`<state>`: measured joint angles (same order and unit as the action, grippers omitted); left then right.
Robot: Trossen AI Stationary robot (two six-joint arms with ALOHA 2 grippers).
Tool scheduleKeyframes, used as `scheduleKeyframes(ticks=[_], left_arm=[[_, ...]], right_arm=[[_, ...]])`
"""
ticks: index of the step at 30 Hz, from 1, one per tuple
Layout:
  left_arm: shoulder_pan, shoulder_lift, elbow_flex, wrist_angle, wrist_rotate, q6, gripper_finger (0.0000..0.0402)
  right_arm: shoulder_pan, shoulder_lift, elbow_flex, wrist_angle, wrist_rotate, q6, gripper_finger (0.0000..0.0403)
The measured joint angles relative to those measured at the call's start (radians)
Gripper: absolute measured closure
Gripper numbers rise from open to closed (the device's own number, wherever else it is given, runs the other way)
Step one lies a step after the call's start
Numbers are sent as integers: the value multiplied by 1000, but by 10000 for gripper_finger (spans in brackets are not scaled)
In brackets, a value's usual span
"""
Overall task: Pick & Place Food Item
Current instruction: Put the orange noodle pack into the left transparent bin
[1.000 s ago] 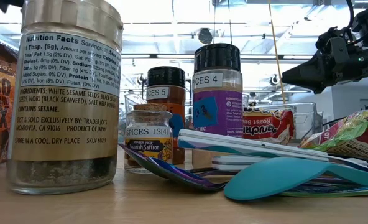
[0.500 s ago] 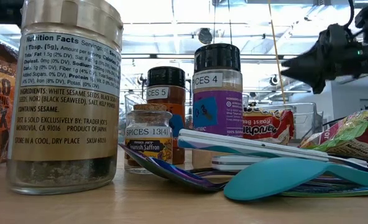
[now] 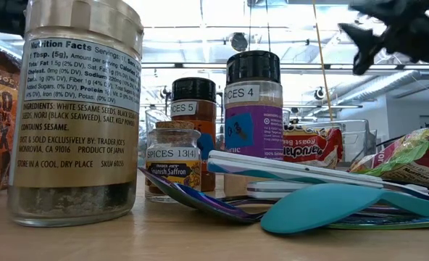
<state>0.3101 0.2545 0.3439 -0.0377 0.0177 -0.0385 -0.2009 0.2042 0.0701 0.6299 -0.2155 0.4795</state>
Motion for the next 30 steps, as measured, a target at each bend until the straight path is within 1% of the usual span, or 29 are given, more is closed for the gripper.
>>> scheduleKeyframes(ticks=[1, 3, 4, 5, 7, 8, 9, 11, 12, 14, 16, 18, 19, 21, 23, 25, 28, 30], left_arm=[[0, 8, 0, 6, 44, 0, 213], [-1, 20, 0, 22, 156, 0, 213], [-2, 27, 0, 32, 202, -7, 213], [-3, 35, 0, 40, 231, -15, 213], [-3, 43, 0, 56, 247, -47, 213], [-3, 46, 0, 71, 242, -69, 213], [-3, 49, 0, 85, 232, -86, 213], [-2, 56, 0, 104, 212, -112, 213], [-2, 60, 0, 104, 198, -122, 213], [-2, 76, 0, 102, 180, -137, 213], [-3, 98, 0, 100, 165, -160, 213], [-3, 128, 0, 105, 165, -193, 213], [-3, 146, 0, 118, 165, -208, 213], [-3, 183, 0, 154, 164, -219, 213], [-3, 219, 0, 217, 165, -208, 213], [-7, 255, 0, 270, 165, -204, 213], [-14, 306, 0, 325, 165, -201, 213], [-18, 339, 0, 345, 165, -196, 213]], right_arm=[[45, 26, 14, 12, 2, -17, 261], [158, 96, 57, -31, 16, -80, 261], [219, 141, 93, -48, 46, -121, 261], [278, 180, 134, -71, 85, -160, 260], [389, 256, 230, -184, 164, -233, 255], [439, 299, 294, -272, 215, -263, 251], [483, 341, 365, -396, 281, -282, 247], [563, 427, 514, -700, 422, -258, 238], [598, 473, 592, -855, 489, -200, 234], [656, 570, 726, -1133, 555, -17, 230], [703, 663, 810, -1374, 553, 185, 230], [750, 751, 851, -1554, 533, 360, 232], [769, 788, 858, -1624, 501, 435, 234], [793, 850, 861, -1725, 425, 533, 237], [808, 901, 853, -1775, 355, 612, 239], [827, 937, 844, -1785, 311, 661, 242], [864, 969, 837, -1784, 274, 680, 243], [888, 972, 824, -1770, 271, 686, 243]])
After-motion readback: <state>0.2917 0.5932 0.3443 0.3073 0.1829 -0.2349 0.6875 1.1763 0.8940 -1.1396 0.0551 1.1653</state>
